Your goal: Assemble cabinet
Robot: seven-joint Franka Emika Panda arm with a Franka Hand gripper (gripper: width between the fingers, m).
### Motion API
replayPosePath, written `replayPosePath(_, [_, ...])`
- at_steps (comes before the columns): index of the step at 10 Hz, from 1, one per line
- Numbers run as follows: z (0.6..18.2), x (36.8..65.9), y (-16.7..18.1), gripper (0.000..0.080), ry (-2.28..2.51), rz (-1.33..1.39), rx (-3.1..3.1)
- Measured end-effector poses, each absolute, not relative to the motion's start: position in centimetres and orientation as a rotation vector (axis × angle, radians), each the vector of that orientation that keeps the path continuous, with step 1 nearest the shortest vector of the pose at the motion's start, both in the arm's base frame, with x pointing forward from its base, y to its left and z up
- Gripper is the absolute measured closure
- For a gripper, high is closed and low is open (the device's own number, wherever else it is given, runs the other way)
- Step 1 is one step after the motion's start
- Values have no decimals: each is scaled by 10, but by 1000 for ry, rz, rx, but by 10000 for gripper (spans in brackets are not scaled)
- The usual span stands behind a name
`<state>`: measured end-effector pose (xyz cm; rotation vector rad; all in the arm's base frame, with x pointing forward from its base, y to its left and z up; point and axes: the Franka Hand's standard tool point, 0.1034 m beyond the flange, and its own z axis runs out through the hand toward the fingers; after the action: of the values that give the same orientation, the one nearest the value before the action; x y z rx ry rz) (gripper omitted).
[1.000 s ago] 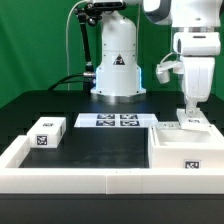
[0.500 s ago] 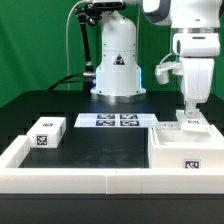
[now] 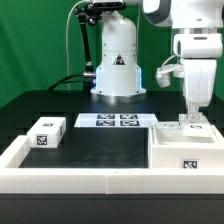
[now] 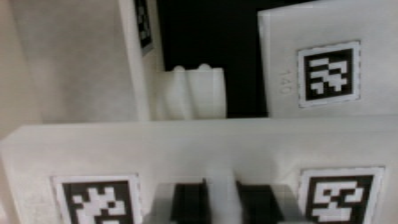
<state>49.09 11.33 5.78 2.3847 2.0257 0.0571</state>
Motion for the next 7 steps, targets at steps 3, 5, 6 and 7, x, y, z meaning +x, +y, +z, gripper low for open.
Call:
replayPosePath(3, [58,503,109,729,2043,73,2363])
replayPosePath(5, [59,533,107,729,2039,67,2366])
replayPosePath(6, [59,543,105,729,2029,71,2372])
replayPosePath(7, [60,553,103,729,2020,72,2378])
